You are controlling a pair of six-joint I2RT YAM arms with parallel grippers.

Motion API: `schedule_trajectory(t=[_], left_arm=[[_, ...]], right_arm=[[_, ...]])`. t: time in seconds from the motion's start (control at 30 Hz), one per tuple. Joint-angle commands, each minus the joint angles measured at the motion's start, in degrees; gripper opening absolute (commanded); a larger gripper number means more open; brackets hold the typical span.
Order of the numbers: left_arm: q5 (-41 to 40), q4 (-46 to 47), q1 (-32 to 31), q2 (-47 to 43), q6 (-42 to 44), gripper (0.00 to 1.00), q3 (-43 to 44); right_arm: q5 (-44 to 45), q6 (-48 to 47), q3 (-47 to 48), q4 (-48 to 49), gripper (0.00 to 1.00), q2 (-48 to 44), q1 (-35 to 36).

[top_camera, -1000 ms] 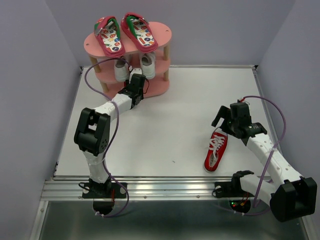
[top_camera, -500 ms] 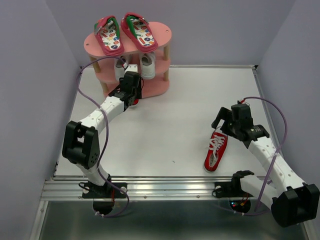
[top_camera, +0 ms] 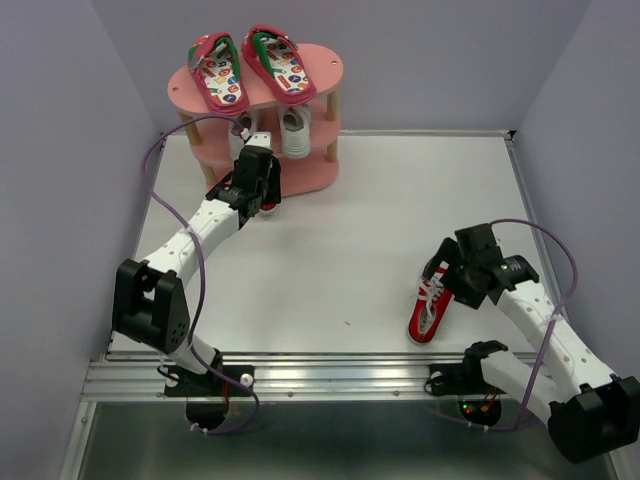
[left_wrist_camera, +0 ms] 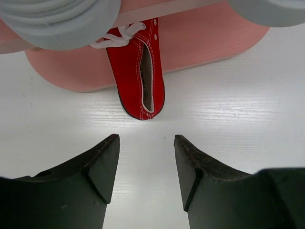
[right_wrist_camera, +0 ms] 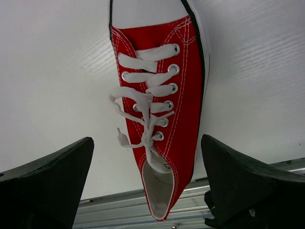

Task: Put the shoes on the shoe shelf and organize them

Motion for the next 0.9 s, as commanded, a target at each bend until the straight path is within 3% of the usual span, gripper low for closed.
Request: schedule_trajectory(t=[0.0,0.27,0.6,0.8,0.87], left_arm=[[1.6,-0.4,0.2,-1.9,-0.5,0.61,-0.8],[4.3,-0.8,0.1,-2.4,-1.1,0.61,-2.2],[5.9,-2.2,-0.3,-5.0,-1.4,0.6,-4.7],[6.0,-3.5,-0.3,-7.0,-1.7,0.6,-4.6],[6.1,-3.9,-0.3,-7.8,-1.7,0.6,-4.7]], right_arm=[[-0.7,2.8,0.4,-5.7,1.0,-1.9,0.8],[-3.7,3.7,-1.8,-2.9,1.0,-0.1,6.3],[4.0,11.3,-2.2,-2.2,0.99,6.3,18.5],[5.2,13.7,-3.6,-0.8,0.84,8.8,22.9],[5.3,13.8,-4.2,-0.5,0.73,9.2,23.6]])
